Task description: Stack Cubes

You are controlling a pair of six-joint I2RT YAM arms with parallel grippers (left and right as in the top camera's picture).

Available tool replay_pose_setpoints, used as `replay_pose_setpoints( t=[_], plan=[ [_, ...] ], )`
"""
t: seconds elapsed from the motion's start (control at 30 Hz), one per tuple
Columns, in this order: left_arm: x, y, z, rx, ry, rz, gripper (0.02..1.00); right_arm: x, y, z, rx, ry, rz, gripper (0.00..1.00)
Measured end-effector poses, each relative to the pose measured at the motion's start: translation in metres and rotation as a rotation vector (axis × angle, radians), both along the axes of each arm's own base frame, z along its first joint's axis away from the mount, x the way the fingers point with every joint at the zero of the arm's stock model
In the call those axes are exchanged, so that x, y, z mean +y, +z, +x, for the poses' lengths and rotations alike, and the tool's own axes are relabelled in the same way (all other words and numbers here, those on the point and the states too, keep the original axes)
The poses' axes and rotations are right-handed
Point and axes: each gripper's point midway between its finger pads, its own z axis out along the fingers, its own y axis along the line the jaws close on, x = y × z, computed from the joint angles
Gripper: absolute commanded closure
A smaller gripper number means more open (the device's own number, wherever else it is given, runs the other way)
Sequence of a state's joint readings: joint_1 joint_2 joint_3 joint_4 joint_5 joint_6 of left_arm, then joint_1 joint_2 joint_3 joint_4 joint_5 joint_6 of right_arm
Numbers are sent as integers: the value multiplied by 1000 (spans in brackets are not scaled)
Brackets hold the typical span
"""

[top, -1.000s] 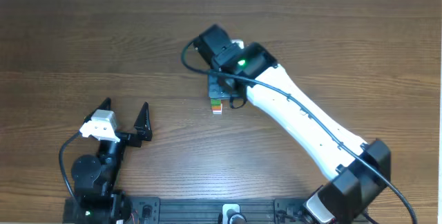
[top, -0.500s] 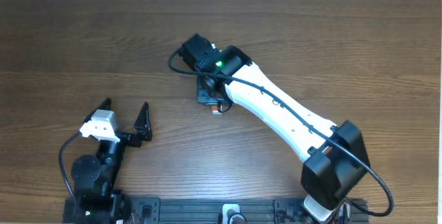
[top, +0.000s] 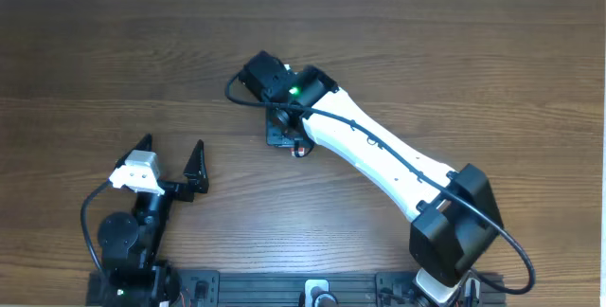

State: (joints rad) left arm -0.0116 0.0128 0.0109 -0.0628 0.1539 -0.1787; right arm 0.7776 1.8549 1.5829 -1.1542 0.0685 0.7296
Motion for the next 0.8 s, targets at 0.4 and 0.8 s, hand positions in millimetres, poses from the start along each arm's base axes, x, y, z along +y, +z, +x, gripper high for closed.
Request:
replay_pose_setpoints(
  t=[0.4,0.8],
  plan=[
    [0,0,0,0,0,0,18,1,-11,0,19,1,-20,945],
    [0,0,0,0,0,0,18,1,-11,0,20,3,-21,715]
  ],
)
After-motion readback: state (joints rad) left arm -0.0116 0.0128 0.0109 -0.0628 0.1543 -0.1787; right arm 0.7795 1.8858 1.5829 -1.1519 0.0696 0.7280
